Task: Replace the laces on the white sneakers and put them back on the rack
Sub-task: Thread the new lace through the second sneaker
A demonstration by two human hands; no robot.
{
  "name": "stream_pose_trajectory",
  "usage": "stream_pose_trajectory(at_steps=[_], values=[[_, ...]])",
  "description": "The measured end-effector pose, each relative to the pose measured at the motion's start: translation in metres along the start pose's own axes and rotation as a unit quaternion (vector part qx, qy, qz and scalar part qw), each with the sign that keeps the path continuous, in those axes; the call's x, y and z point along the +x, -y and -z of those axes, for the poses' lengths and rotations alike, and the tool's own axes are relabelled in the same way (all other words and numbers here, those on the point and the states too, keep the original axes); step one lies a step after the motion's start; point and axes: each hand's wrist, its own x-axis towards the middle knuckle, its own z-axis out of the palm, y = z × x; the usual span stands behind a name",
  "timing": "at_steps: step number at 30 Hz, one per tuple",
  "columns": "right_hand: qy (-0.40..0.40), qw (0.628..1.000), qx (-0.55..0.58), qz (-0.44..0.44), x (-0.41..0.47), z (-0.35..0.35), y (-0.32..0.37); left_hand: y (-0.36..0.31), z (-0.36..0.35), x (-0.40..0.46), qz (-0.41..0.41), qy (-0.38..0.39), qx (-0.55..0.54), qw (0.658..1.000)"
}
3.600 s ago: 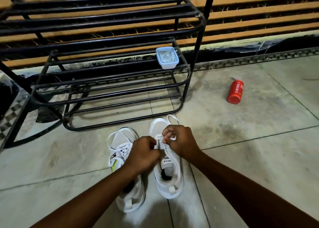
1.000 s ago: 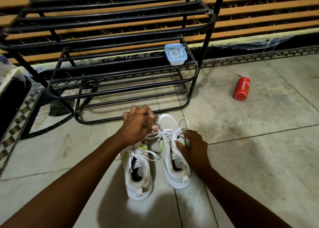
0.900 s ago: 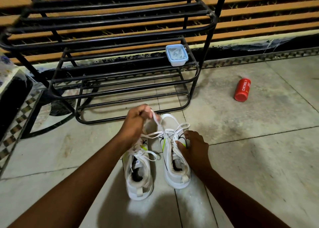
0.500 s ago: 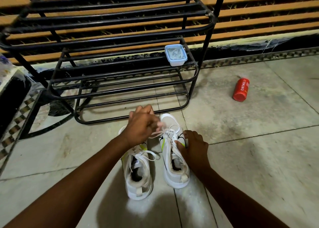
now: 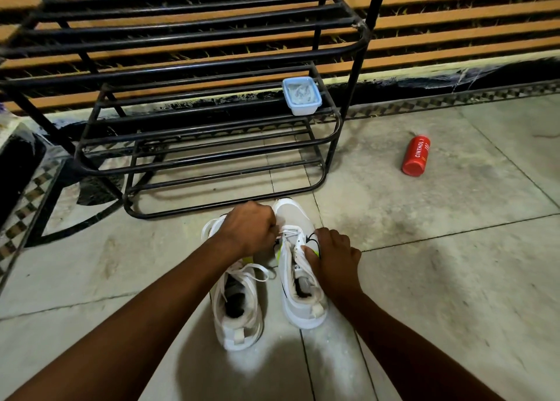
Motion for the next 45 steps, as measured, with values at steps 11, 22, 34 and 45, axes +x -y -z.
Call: stream_pose_trajectory(at_steps=[11, 22, 34, 45], values=[[0.042, 0.999, 0.027, 0.003, 0.003, 0.009, 0.003, -0.009, -0.022, -0.005, 0.077, 0.01, -0.152, 0.985], [0.045, 0.972, 0.18, 0.144, -0.004, 0.032, 0.013, -0.02, -0.012, -0.003, 0.162, -0.069, -0.153, 0.973], [-0.02, 0.97, 0.244, 0.012, 0.003, 0.031, 0.027, -0.034, -0.009, 0.009, 0.04, -0.094, -0.409, 0.907], [-0.03, 0.928, 0.357, -0.107, -0.002, 0.031, 0.028, -0.038, -0.012, 0.007, 0.075, -0.059, -0.409, 0.908]])
